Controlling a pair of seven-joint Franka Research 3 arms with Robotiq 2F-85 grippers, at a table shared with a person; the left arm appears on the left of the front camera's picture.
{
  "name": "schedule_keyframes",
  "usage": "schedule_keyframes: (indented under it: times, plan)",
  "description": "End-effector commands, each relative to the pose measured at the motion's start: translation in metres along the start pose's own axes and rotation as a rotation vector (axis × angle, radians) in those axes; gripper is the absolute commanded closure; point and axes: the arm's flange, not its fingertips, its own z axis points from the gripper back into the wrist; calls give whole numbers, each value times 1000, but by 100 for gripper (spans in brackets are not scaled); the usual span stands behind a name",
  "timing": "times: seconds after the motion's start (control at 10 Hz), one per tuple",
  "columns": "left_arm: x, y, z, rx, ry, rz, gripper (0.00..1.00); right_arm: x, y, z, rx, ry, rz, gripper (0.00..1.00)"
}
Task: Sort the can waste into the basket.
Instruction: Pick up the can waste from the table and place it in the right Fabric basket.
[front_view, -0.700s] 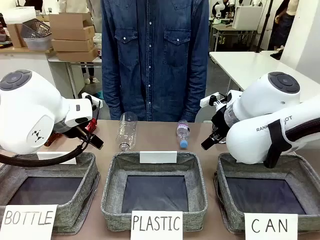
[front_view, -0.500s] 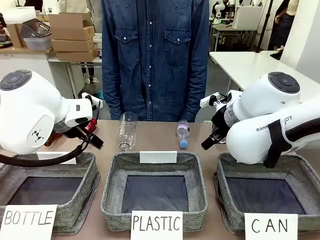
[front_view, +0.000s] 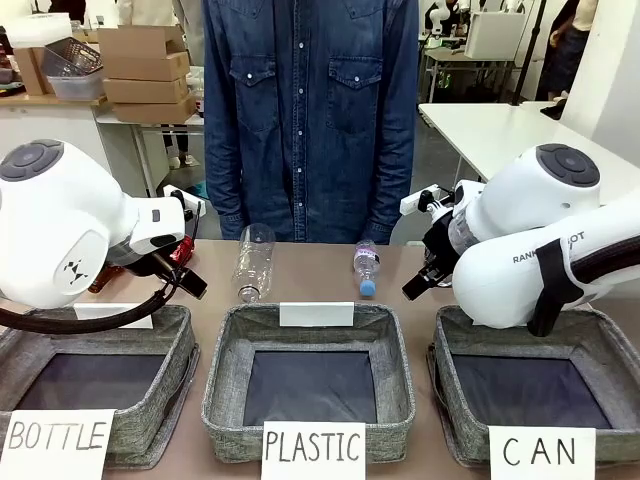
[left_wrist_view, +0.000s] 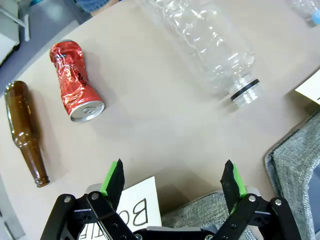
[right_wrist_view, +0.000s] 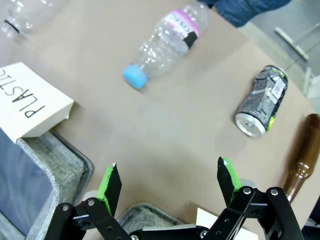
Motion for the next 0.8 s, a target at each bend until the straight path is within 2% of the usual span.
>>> schedule_keyframes:
  times: [0.0, 0.5, 0.6, 0.7]
  plan:
    - [0, 0, 0, 0, 0, 0, 0, 0, 0, 0, 0, 0, 0, 0]
    - [0, 0, 0, 0, 0, 0, 0, 0, 0, 0, 0, 0, 0, 0]
    - [4, 2, 45, -32, -3, 51, 0, 10, -9, 41, -1, -34, -43, 0]
    - [2, 2, 100, 37, 8, 81, 0, 13, -21, 90, 12, -63, -142, 0]
